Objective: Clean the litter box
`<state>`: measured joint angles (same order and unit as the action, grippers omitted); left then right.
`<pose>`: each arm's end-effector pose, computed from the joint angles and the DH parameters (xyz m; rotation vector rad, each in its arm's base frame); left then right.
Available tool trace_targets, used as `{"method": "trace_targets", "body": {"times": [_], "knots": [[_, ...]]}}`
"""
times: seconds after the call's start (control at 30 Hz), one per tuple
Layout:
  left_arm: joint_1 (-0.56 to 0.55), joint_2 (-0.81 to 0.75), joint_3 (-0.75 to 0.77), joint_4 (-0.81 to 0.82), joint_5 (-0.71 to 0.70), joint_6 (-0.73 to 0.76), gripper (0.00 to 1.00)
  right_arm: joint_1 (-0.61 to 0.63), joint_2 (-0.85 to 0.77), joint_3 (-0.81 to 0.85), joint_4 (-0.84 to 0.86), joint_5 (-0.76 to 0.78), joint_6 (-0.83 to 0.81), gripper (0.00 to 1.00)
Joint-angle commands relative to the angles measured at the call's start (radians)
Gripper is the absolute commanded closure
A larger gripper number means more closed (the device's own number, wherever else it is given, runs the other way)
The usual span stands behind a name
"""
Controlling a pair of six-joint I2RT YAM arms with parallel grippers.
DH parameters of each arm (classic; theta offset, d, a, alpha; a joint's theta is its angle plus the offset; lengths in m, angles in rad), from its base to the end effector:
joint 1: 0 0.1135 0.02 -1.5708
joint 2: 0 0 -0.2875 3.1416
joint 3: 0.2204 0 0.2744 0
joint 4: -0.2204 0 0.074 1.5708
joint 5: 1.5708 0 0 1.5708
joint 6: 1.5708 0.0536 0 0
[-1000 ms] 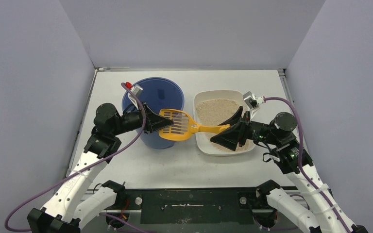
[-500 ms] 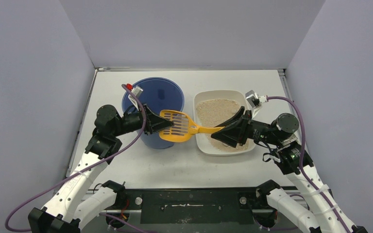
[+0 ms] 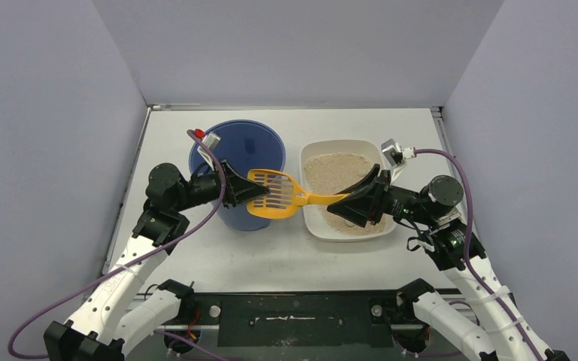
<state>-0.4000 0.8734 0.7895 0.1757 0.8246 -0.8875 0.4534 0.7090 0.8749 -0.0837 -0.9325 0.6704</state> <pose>0.1847 -0.1208 0.3813 0.3532 1.7131 -1.5895 0.1264 0.1095 0.4128 -0.6677 1.6171 1.5420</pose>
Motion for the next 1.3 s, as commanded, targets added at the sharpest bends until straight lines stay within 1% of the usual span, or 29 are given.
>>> {"method": "trace_targets", "body": {"times": [0.0, 0.07, 0.23, 0.37, 0.43, 0.47, 0.5, 0.53, 0.63, 0.67, 0.73, 0.8, 0.83, 0.87, 0.9, 0.93, 0.97, 1.1, 1.27], "knots": [[-0.006, -0.007, 0.0, 0.094, 0.01, -0.027, 1.0, 0.008, -0.011, 0.003, 0.044, 0.015, 0.001, 0.62], [-0.012, -0.003, 0.0, 0.096, 0.011, -0.024, 1.0, 0.008, -0.014, 0.005, 0.044, 0.017, 0.002, 0.63], [-0.018, -0.002, -0.007, 0.09, 0.011, -0.019, 1.0, 0.008, -0.015, 0.006, 0.04, 0.024, -0.003, 0.69], [-0.023, -0.003, -0.007, 0.073, 0.014, -0.008, 1.0, 0.008, -0.016, 0.007, 0.039, 0.027, -0.004, 0.72], [-0.025, -0.004, -0.003, 0.055, 0.014, 0.002, 1.0, 0.008, -0.017, 0.009, 0.039, 0.028, -0.004, 0.78], [-0.025, -0.006, -0.003, 0.049, 0.012, 0.005, 1.0, 0.008, -0.017, 0.01, 0.04, 0.028, -0.002, 0.84], [-0.025, -0.007, -0.001, 0.047, 0.01, 0.006, 1.0, 0.008, -0.017, 0.01, 0.043, 0.027, 0.0, 0.98], [-0.025, -0.008, 0.0, 0.043, 0.006, 0.008, 1.0, 0.008, -0.016, 0.01, 0.043, 0.028, 0.001, 1.0], [-0.025, -0.001, 0.005, 0.041, 0.001, 0.01, 1.0, 0.007, -0.02, 0.01, 0.042, 0.037, 0.005, 1.0], [-0.025, 0.002, 0.006, 0.041, -0.001, 0.01, 0.96, 0.008, -0.02, 0.01, 0.038, 0.042, 0.005, 1.0], [-0.025, 0.005, 0.01, 0.036, -0.01, 0.012, 0.79, 0.008, -0.024, 0.015, 0.028, 0.047, 0.003, 1.0], [-0.024, 0.007, 0.024, 0.007, -0.023, 0.03, 0.58, 0.008, -0.028, 0.028, 0.0, 0.064, -0.009, 1.0], [-0.025, 0.006, 0.036, -0.035, -0.042, 0.048, 0.49, 0.008, -0.03, 0.037, -0.024, 0.074, -0.02, 1.0], [-0.025, 0.004, 0.054, -0.071, -0.062, 0.069, 0.41, 0.007, -0.032, 0.048, -0.048, 0.09, -0.031, 1.0], [-0.025, 0.004, 0.07, -0.106, -0.08, 0.089, 0.37, 0.008, -0.031, 0.062, -0.08, 0.103, -0.043, 1.0], [-0.025, 0.003, 0.087, -0.137, -0.095, 0.116, 0.27, 0.008, -0.03, 0.075, -0.109, 0.115, -0.054, 1.0], [-0.025, 0.005, 0.104, -0.167, -0.108, 0.135, 0.23, 0.008, -0.029, 0.089, -0.137, 0.132, -0.061, 1.0], [-0.025, 0.016, 0.15, -0.258, -0.137, 0.181, 0.16, 0.008, -0.032, 0.155, -0.272, 0.211, -0.084, 1.0], [-0.042, 0.045, 0.242, -0.371, -0.194, 0.259, 0.13, 0.008, -0.051, 0.248, -0.421, 0.381, -0.11, 1.0]]}}
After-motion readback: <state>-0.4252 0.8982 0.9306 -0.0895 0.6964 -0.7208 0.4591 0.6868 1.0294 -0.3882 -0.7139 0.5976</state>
